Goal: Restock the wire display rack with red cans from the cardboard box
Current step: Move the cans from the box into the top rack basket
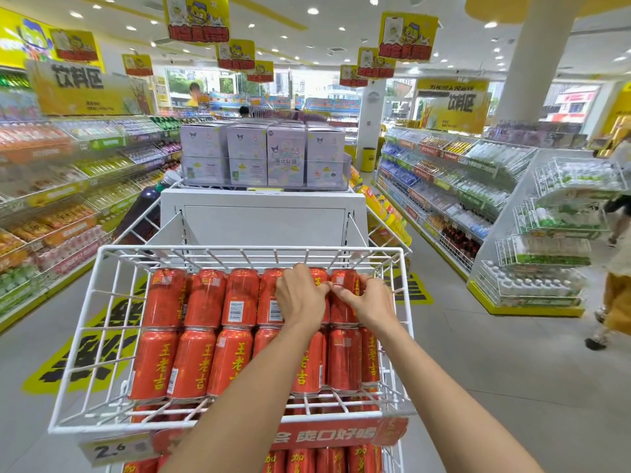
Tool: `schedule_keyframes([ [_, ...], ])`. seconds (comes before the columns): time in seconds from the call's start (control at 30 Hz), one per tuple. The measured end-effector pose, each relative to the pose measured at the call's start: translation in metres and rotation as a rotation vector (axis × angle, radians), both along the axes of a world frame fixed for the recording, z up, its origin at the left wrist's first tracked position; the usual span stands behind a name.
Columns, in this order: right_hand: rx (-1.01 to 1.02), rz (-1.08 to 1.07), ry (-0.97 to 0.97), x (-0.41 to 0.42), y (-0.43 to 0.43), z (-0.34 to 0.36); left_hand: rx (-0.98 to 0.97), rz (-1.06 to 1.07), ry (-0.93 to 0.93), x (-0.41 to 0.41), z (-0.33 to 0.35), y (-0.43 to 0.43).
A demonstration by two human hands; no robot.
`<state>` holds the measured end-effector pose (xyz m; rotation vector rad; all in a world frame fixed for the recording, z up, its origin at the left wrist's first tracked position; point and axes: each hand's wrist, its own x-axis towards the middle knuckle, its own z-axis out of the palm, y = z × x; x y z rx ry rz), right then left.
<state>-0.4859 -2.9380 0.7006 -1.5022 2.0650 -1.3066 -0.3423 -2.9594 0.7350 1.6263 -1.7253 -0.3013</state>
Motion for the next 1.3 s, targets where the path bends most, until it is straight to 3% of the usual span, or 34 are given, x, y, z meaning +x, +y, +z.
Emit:
schedule_keyframes([
  [0.8, 0.119, -0.117, 0.235, 0.011, 0.001, -0.004, -0.041, -0.02, -0.257, 0.004, 0.0, -0.001],
  [1.3, 0.163, -0.058, 0.203, 0.01, 0.006, 0.009, 0.008, -0.048, -0.213, 0.008, 0.005, 0.0],
])
